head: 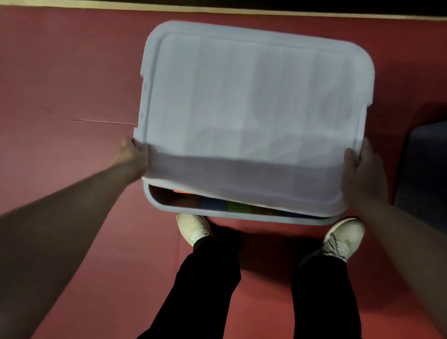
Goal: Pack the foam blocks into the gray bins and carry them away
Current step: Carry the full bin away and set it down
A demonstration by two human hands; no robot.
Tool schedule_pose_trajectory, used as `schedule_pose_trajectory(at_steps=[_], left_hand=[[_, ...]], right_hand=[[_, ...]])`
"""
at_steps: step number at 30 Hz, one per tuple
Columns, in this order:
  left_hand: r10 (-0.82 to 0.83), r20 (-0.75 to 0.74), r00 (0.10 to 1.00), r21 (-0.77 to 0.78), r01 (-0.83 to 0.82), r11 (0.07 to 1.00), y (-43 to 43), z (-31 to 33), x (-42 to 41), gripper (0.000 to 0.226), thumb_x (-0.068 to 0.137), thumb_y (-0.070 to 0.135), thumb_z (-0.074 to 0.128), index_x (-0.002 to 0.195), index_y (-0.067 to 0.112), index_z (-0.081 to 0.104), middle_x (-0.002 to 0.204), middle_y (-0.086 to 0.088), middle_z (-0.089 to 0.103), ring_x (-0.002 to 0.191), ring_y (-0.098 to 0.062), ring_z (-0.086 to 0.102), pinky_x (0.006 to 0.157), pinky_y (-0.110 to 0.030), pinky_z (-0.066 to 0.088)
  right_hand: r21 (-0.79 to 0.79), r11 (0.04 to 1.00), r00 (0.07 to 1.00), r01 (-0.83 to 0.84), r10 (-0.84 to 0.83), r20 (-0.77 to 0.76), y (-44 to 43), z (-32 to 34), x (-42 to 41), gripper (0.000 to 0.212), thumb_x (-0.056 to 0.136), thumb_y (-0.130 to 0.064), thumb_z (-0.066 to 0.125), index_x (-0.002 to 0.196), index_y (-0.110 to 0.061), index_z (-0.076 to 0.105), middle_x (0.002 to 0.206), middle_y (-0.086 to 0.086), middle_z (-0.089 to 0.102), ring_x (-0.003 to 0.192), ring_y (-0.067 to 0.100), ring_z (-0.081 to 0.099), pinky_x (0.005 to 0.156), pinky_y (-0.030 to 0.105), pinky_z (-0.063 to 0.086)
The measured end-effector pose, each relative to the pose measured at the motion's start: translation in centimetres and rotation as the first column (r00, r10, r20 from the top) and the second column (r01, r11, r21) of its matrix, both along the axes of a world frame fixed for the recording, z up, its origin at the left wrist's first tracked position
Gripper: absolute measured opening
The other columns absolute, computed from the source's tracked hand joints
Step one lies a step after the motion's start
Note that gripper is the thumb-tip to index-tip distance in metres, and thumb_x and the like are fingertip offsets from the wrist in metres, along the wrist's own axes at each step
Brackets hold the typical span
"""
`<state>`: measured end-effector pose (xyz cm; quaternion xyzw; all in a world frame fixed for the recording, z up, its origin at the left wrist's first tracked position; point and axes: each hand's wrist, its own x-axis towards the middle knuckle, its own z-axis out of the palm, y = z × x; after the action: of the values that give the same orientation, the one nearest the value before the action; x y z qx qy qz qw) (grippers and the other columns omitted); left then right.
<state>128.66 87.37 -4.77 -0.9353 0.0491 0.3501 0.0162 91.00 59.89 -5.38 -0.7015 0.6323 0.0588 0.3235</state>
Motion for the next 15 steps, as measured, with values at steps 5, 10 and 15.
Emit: schedule_pose_trajectory(at_steps=[5, 10, 15], left_hand=[[0.075, 0.009, 0.997, -0.026, -0.075, 0.997, 4.5, -0.6, -5.5, 0.035, 0.103, 0.047, 0.036, 0.105, 0.013, 0.044, 0.120, -0.020, 0.057, 0.107, -0.041, 0.055, 0.078, -0.038, 0.033], [0.041, 0.049, 0.998, -0.039, -0.039, 0.998, 4.6, -1.3, -5.9, 0.041, 0.103, 0.043, 0.036, 0.118, 0.008, 0.049, 0.127, -0.019, 0.051, 0.110, -0.041, 0.053, 0.084, -0.042, 0.037], [0.086, -0.035, 0.996, -0.167, -0.091, 0.982, 2.5, -1.6, -2.7, 0.054, 0.101, 0.050, 0.033, 0.148, 0.025, 0.041, 0.150, -0.012, 0.043, 0.131, -0.038, 0.045, 0.106, -0.044, 0.036]], right_hand=[[-0.027, 0.996, 0.982, -0.084, 0.078, -0.171, 1.1, -0.7, -1.6, 0.060, 0.091, -0.046, 0.029, 0.126, -0.005, 0.056, 0.117, 0.032, 0.051, 0.113, 0.046, 0.049, 0.096, 0.046, 0.040], [0.093, 0.995, 0.999, 0.028, -0.025, -0.042, 1.3, -1.5, -2.8, 0.038, 0.099, -0.035, 0.047, 0.128, -0.013, 0.059, 0.111, 0.017, 0.065, 0.104, 0.034, 0.060, 0.078, 0.030, 0.036], [0.156, 0.971, 0.982, 0.179, -0.185, 0.026, 0.1, -1.5, -1.4, 0.034, 0.100, -0.037, 0.046, 0.120, -0.016, 0.062, 0.104, 0.000, 0.061, 0.107, 0.027, 0.059, 0.077, 0.026, 0.033]])
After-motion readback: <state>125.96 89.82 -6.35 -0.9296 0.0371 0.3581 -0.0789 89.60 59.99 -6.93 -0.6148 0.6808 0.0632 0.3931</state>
